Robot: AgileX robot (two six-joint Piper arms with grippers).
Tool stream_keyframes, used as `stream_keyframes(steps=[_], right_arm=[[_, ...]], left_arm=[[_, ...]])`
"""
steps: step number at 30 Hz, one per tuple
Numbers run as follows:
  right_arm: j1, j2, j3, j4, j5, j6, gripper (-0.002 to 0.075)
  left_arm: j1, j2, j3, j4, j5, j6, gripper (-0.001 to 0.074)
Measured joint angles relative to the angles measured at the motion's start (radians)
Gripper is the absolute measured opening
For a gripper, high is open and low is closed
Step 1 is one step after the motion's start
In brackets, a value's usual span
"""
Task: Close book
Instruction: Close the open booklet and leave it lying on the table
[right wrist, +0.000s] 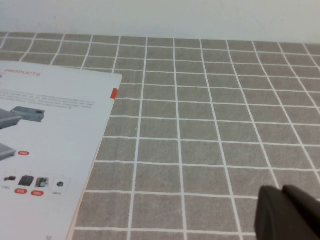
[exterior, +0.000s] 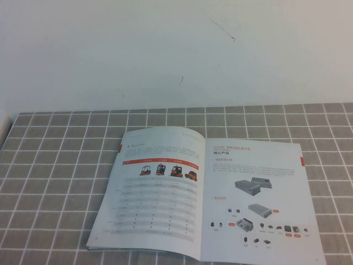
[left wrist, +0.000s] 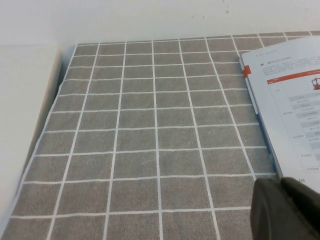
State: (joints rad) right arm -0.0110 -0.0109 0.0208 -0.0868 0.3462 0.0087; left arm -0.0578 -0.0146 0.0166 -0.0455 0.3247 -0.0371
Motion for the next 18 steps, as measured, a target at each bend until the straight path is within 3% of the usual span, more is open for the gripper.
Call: stream_keyframes(steps=[8, 18], right_arm=[[0.000, 0.000, 0.008, -0.014, -0.088, 0.000, -0.0003], [0.000, 0.000, 0.008, -0.019, -0.609, -0.009, -0.0003]], left_arm=[[0.000, 0.000, 0.006, 0.010, -0.157, 0.037, -0.0004], [0.000, 0.000, 0.006, 0.022, -0.615, 0.053, -0.0004]])
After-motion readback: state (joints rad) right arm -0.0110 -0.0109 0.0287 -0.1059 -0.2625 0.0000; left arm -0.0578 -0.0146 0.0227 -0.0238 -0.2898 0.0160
